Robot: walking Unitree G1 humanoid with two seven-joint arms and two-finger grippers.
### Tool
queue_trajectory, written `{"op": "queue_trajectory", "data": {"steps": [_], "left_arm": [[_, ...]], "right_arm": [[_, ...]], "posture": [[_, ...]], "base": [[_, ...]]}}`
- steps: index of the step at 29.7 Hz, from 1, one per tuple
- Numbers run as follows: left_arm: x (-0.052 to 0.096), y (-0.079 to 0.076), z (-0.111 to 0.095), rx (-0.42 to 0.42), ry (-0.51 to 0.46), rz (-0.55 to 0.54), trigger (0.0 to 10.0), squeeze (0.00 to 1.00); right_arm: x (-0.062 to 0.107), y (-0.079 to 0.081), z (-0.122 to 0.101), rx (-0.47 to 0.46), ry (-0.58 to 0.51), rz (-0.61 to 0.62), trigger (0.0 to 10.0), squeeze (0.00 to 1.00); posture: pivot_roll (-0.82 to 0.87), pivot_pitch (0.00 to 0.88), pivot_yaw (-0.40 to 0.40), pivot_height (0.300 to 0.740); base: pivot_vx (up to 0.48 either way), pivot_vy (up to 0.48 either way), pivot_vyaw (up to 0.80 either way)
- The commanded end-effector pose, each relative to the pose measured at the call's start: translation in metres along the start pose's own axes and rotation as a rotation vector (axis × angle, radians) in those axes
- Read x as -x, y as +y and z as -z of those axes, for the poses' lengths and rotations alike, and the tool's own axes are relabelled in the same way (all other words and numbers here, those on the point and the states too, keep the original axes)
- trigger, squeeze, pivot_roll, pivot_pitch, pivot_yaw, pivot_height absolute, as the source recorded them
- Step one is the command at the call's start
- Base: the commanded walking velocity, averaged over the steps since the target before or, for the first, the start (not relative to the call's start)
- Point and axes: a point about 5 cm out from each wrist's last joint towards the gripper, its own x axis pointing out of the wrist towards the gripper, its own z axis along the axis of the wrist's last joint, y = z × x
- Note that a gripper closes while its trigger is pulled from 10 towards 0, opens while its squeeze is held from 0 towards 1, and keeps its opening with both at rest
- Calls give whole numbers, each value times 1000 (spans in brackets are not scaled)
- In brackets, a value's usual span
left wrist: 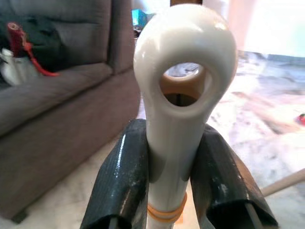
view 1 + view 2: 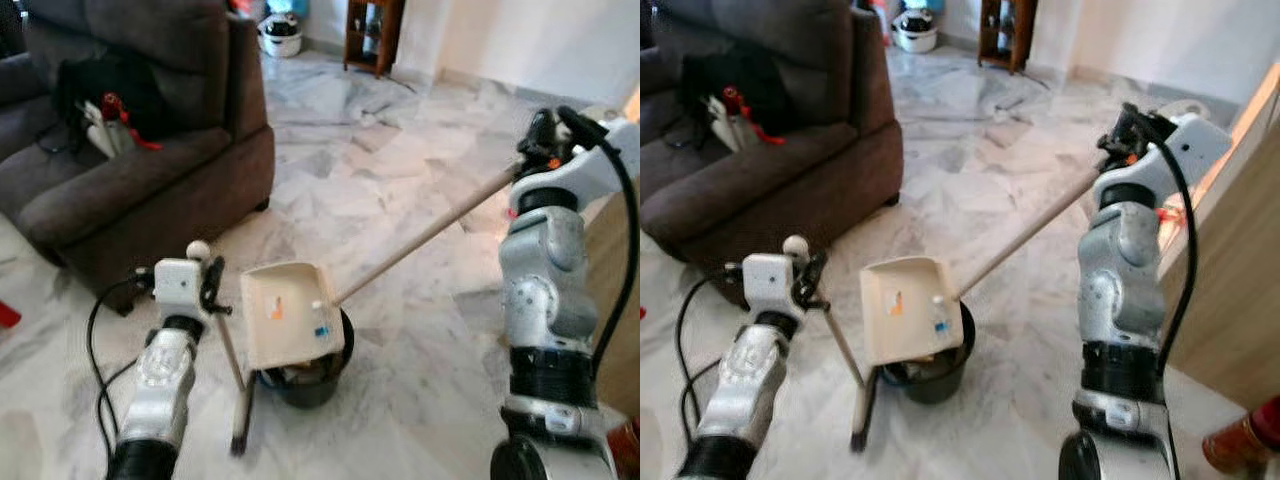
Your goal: Sweep floor
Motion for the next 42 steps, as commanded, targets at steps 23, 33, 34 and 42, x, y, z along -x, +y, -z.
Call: {"op": "queue_trajectory", "data": {"steps": [23, 33, 34, 42], "left_arm": [[-3, 20, -16, -37, -75, -59, 10000, 0], [-3, 19, -17, -35, -81, -55, 10000, 0], [-3, 20, -17, -35, -81, -55, 10000, 0], [-2, 20, -17, -37, -83, -55, 10000, 0]], "right_arm": [[2, 30, -10, -66, -33, -146, 10000, 0], [9, 47, -8, -37, -35, -307, 10000, 0], [10, 51, -9, -36, -43, -339, 10000, 0], [23, 77, -13, -10, -97, -518, 10000, 0]], "posture": [[-37, 0, 3, 740], [-35, 0, 3, 740], [-35, 0, 3, 740], [-34, 0, 1, 740]], "base": [[223, 0, 0], [0, 0, 0], [0, 0, 0], [0, 0, 0]]}}
